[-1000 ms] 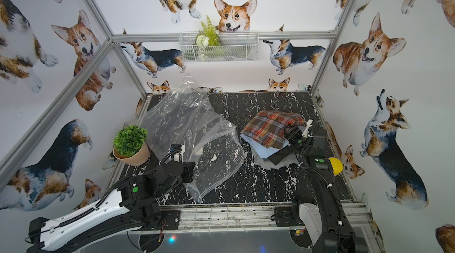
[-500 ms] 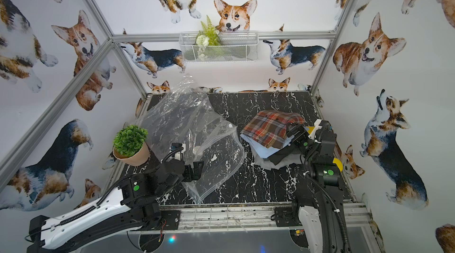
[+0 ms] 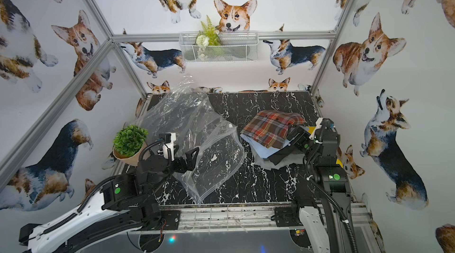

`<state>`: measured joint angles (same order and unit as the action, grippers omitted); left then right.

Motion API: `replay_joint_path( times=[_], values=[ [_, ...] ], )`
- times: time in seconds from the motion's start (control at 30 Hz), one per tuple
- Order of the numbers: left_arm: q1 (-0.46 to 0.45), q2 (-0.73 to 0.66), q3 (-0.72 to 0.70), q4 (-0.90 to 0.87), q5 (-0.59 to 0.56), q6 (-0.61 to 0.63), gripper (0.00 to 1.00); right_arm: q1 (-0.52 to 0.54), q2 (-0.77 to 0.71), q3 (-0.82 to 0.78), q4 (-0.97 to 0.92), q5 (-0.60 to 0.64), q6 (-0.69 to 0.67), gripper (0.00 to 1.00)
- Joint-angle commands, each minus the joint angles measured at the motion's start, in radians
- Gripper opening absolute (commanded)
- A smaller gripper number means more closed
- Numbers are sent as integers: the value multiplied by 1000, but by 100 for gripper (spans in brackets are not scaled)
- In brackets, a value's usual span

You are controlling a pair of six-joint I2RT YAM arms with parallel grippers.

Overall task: Take the shirt out of the vacuum bag
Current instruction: Reset both arms

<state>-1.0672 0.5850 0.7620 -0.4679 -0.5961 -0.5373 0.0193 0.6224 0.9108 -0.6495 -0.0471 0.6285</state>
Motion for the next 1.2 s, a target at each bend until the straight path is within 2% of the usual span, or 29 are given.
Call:
replay_joint_path(
  times=[0.0, 0.1, 0.23, 0.33, 0.4, 0.5, 0.6, 0.7, 0.77, 0.83, 0.9, 0.97, 1.1, 1.17],
  values=[
    [1, -40, 19, 77, -176, 168, 100, 17, -15, 29, -53, 155, -87, 100],
    [0, -44, 30, 73, -337, 260, 100, 34, -8, 39, -52, 183, -110, 100],
    [8, -30, 10, 99, -600, 343, 100, 35, -15, -1, 8, 157, -119, 100],
    [35, -33, -17, 145, -637, 444, 100, 45, -15, -5, -2, 246, -151, 100],
    [72, -22, -20, 109, -654, 441, 100, 67, -9, -9, -1, 323, -192, 100],
    [153, -43, -73, 140, -601, 481, 100, 98, -6, -33, 38, 434, -245, 100],
    [257, -120, -175, 243, -415, 535, 100, 116, -3, -81, 109, 507, -298, 100],
    [361, -176, -308, 426, -299, 639, 100, 129, -17, -159, 217, 527, -388, 100],
    [424, -171, -378, 519, -273, 685, 100, 136, -32, -227, 307, 524, -440, 100],
    [504, -128, -420, 580, -244, 662, 100, 136, -64, -310, 423, 489, -496, 100],
    [628, -68, -421, 574, -92, 587, 100, 136, -116, -431, 588, 383, -602, 100],
    [715, -4, -413, 601, 2, 531, 100, 136, -169, -538, 716, 272, -672, 100],
    [733, 150, -424, 771, -1, 585, 100, 131, -90, -534, 718, 335, -606, 100],
    [740, 251, -415, 836, 3, 588, 100, 131, -49, -541, 779, 263, -635, 100]
  ],
)
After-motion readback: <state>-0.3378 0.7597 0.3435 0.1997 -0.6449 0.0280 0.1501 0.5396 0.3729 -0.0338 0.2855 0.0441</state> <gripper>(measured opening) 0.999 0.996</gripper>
